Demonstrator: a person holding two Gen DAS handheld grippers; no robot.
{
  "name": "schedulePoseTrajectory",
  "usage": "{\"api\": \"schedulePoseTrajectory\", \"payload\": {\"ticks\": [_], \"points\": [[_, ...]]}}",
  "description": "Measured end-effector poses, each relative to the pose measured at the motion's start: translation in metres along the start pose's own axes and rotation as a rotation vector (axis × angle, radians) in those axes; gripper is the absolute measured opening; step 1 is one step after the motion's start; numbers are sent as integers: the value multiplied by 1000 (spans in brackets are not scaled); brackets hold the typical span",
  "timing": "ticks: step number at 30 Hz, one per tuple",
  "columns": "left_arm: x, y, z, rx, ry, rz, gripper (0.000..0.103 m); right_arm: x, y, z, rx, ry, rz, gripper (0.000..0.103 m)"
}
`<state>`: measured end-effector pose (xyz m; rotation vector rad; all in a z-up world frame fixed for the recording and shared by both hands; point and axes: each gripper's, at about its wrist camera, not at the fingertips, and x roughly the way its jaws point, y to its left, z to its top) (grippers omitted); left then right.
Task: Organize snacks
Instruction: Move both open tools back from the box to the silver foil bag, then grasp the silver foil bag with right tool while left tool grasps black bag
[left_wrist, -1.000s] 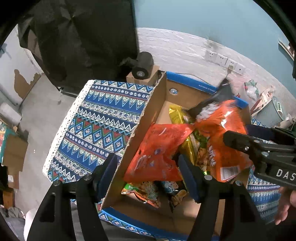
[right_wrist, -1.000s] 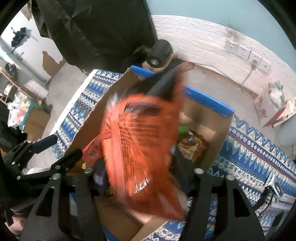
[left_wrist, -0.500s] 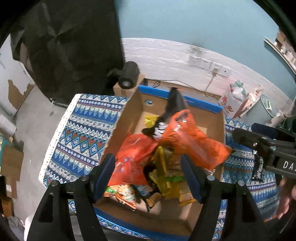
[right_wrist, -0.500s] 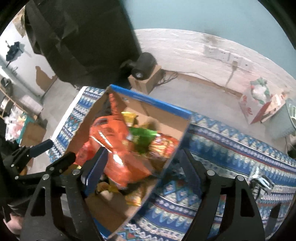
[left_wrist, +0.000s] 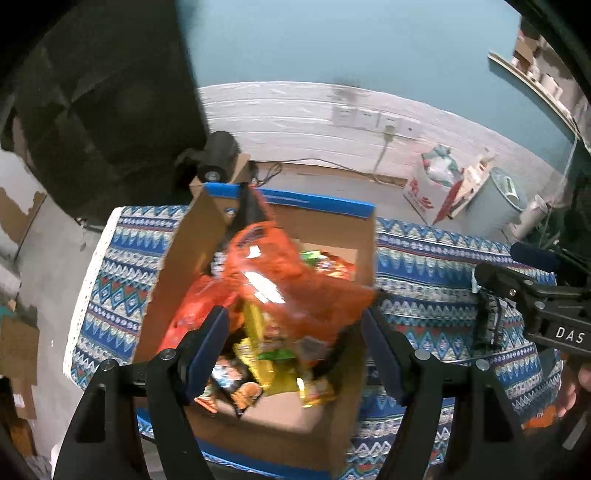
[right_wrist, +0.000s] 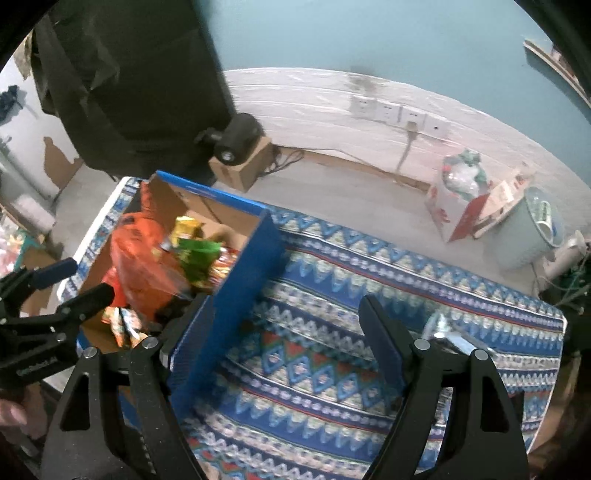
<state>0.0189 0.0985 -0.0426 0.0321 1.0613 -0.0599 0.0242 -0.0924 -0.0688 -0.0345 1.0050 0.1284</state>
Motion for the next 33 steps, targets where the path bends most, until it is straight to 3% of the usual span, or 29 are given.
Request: {"api": "schedulePoseTrajectory", "payload": {"ticks": [23, 33], "points": [[33, -144, 0, 247, 82, -36, 76, -19, -139, -73, 137, 29, -135, 81], [60, -184, 6, 332, 112, -30, 76, 6, -184, -86, 132, 95, -172, 81]]}}
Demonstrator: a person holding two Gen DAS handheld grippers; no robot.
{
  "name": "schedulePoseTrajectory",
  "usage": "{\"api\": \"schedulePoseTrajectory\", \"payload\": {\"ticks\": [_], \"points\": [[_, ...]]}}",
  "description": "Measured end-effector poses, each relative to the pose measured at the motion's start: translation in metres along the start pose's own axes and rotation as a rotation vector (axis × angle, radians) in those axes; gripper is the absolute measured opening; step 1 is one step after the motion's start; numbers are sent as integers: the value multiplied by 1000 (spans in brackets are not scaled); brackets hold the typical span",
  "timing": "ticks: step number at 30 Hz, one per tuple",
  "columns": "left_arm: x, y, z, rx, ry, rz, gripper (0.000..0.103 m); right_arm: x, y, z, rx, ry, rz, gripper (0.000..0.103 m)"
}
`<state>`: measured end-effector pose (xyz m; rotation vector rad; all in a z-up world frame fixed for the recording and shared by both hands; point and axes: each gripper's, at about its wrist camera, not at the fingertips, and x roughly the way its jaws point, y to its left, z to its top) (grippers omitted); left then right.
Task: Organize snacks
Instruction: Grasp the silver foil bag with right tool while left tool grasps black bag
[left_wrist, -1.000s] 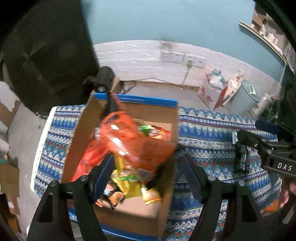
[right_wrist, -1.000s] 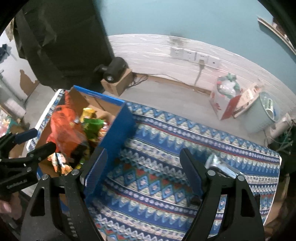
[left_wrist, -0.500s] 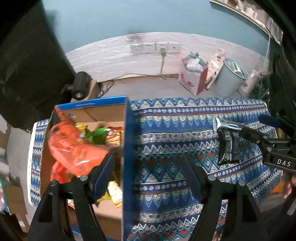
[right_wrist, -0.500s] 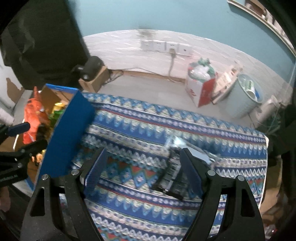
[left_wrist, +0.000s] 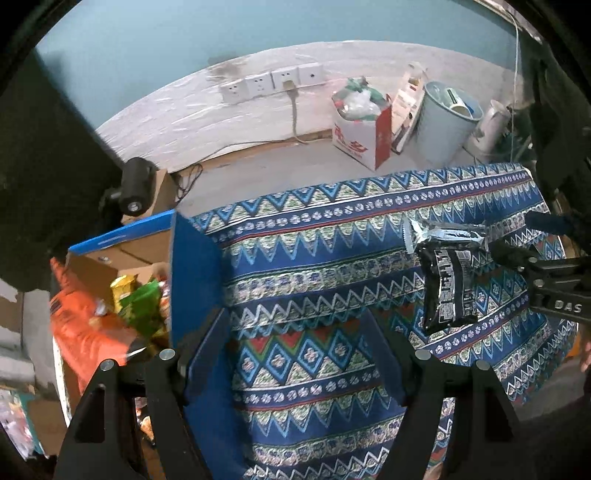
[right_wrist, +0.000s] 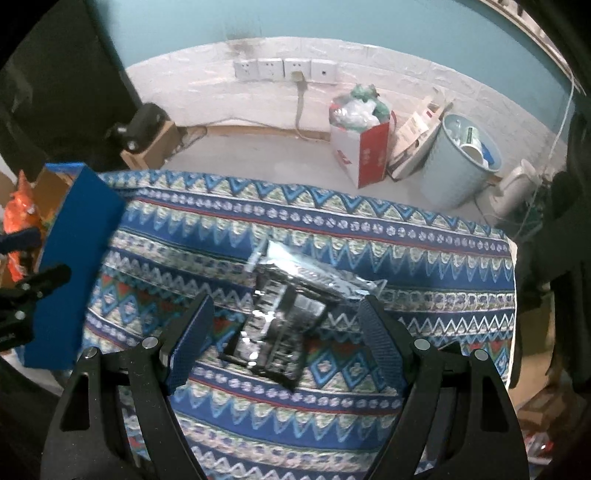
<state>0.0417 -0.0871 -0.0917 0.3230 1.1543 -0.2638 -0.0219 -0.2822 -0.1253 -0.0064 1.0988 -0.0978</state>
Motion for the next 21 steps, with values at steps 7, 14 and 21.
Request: {"api": "schedulePoseTrajectory", "payload": {"ticks": [7, 14, 21], "points": [[30, -23, 15, 110, 3, 25, 80, 33, -2, 12, -142, 89, 1, 81], [63, -32, 30, 145, 37, -33, 80, 65, 2, 24, -308, 116, -21, 80], [90, -38, 35, 180, 66, -25, 80, 96, -3, 25, -340, 121, -31, 79]]}}
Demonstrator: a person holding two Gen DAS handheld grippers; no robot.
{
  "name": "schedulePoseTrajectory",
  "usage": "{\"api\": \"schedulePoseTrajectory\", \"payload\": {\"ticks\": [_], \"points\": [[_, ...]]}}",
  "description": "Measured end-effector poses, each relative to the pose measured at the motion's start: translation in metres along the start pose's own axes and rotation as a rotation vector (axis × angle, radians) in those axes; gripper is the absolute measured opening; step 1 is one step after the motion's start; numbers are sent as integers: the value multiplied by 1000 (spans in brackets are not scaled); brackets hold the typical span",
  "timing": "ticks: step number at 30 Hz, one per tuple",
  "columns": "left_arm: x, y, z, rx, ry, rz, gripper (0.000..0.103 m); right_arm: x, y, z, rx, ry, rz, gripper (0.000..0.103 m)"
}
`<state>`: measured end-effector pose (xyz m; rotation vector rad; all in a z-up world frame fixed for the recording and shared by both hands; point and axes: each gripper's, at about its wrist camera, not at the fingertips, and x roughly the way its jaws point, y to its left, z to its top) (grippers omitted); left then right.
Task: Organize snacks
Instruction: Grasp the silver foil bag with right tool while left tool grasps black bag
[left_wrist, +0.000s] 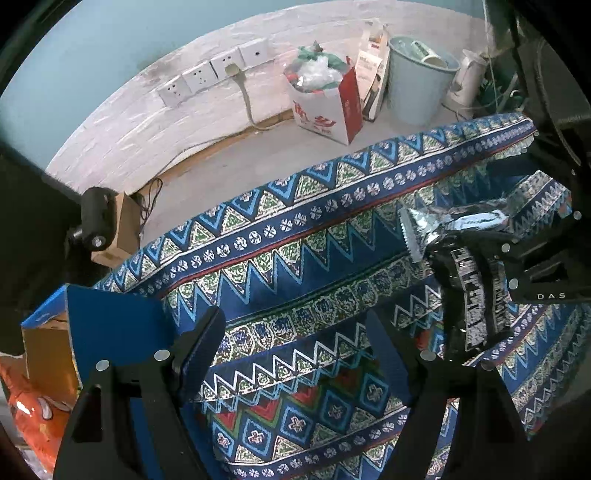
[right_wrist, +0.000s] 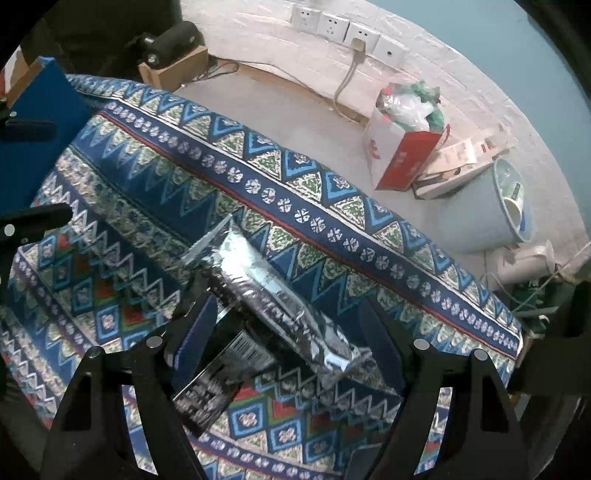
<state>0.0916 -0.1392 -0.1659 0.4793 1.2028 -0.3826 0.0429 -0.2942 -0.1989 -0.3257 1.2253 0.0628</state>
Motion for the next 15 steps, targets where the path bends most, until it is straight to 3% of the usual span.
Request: {"api": "schedulePoseTrajectory", "payload": {"ticks": [8, 15], "points": [[10, -3, 4, -10, 29, -27, 80, 22, -1, 1, -22, 31, 22, 67], [9, -14, 4, 5, 37, -37, 80, 32, -11, -10, 31, 59, 35, 33]]}}
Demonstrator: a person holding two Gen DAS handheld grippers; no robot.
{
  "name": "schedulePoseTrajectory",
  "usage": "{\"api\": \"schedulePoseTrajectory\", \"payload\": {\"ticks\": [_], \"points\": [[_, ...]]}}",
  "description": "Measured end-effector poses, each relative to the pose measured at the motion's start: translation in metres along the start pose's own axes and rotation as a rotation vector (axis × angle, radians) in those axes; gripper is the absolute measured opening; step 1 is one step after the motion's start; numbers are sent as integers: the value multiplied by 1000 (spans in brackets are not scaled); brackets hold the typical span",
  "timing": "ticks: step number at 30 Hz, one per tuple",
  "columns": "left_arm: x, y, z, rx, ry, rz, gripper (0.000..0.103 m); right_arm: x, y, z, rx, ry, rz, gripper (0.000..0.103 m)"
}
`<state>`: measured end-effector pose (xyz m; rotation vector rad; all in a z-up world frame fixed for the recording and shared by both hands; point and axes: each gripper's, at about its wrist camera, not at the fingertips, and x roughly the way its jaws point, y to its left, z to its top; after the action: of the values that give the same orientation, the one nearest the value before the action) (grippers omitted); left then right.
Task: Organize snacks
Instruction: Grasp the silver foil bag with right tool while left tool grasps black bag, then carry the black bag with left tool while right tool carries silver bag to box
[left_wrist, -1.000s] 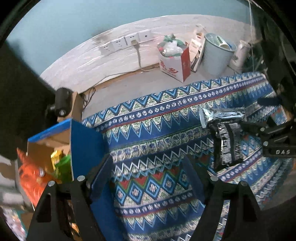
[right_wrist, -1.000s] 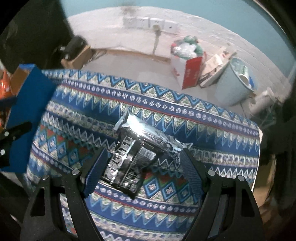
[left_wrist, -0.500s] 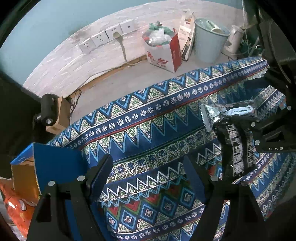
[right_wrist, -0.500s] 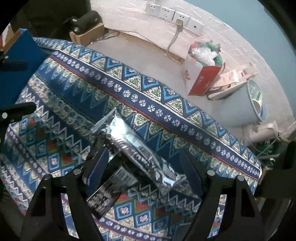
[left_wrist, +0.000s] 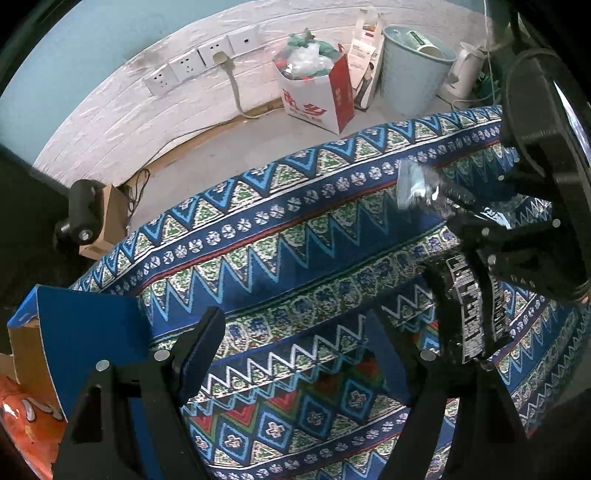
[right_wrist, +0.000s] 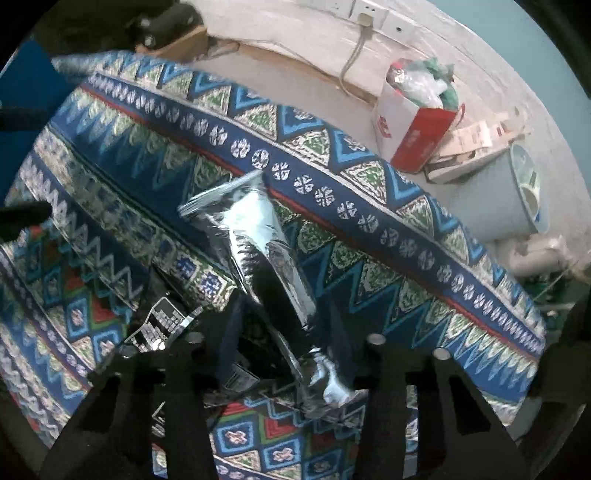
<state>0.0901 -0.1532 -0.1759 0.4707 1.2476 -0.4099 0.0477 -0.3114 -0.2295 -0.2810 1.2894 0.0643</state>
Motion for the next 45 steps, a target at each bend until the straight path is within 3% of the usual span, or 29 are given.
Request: {"api": "schedulePoseTrajectory", "payload": {"ticks": [13, 25, 29, 34, 38, 39, 41, 45], "points": [[4, -52, 3, -67, 85, -165, 81, -26, -41, -43, 261, 1, -20, 31], [31, -88, 12, -284, 170, -290, 82, -48, -68, -91, 370, -33, 11, 31], [40, -106, 14, -283, 184, -263, 82, -46, -78, -108, 396, -29, 12, 31], [54, -133, 14, -210, 211, -207, 86, -46, -84, -121, 420, -33, 20, 31], [52, -148, 11, -148, 177, -178, 86, -47, -85, -121, 418, -37, 21, 31], [51, -153, 9, -135, 169, -173, 84, -48, -83, -120, 417, -40, 22, 31], [48, -162, 2, -98, 147, -137, 67, -49, -81, -119, 410, -48, 21, 31], [35, -169, -8, -58, 122, -141, 56, -52, -73, -110, 398, -53, 16, 31]]}}
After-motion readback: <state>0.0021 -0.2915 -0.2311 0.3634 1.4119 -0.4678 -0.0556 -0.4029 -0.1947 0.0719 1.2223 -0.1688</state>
